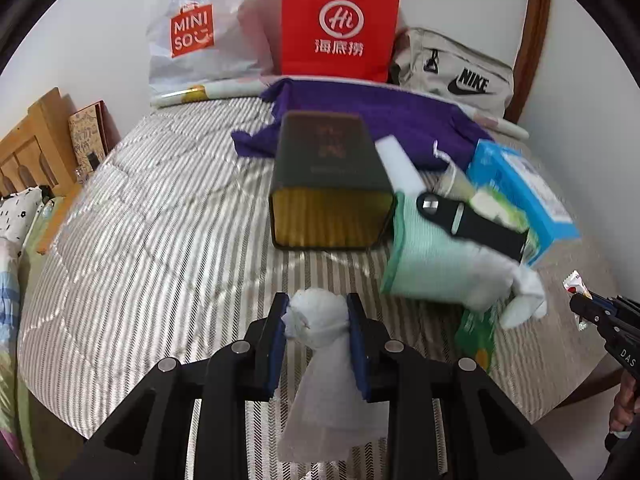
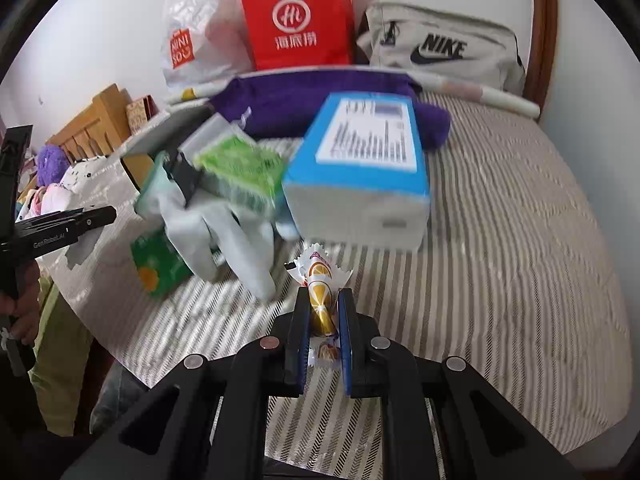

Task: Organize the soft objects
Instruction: 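Carry the sachet and tissue knot over the purple towel with both tools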

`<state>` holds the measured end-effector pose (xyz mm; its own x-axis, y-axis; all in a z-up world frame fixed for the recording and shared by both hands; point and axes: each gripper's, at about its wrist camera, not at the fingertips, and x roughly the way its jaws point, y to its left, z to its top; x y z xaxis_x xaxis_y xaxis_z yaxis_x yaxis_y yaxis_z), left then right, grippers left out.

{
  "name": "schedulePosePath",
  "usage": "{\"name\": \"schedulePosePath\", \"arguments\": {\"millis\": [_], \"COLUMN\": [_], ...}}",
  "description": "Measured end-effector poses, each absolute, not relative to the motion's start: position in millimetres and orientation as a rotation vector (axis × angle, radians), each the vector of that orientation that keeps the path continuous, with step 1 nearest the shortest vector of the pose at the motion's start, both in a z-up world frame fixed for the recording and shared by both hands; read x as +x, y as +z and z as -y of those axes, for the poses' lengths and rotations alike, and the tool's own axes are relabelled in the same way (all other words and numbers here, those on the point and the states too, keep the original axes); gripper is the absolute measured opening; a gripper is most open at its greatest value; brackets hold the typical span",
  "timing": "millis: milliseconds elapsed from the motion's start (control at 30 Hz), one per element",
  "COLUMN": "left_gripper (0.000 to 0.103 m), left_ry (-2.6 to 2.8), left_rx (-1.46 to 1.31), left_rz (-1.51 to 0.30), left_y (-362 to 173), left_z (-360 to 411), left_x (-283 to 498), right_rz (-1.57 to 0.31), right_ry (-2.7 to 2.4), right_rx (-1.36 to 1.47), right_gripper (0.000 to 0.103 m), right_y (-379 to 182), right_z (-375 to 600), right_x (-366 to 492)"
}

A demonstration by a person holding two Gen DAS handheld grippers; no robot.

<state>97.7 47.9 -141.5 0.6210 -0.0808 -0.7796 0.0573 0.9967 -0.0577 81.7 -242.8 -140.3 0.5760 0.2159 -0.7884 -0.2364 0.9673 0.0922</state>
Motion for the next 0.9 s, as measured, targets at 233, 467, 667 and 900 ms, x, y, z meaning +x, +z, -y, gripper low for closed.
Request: {"name": "schedulePosePath", "arguments": {"millis": [233,467,667,900], "left_gripper": [0.027,0.027,0.027,0.027], "left_ry": [-0.11,-0.084,-0.096,-0.094], "left_rx": [-0.068,-0.051,-0.088,-0.091], "left_rz": [-0.879,-0.871,-0.859,-0.86], "left_y": [-113,-86,-67,-57], "left_z": [-52,-52,-60,-62], "left_x": [108,131,161,204], "right_rz": [-0.863,-0.817,-0.816,-0.826], "right_ry": [0.308,0.316,0.311,0.318], "right_rx": [0.002,-0.006,-0.008,-0.007], "right_gripper": [0.013,0.013,0.013,0.013], "right_y": [-106,-74,-57,-49], "right_z": [245,245,245,241], "right_x": [89,116,159,221]}}
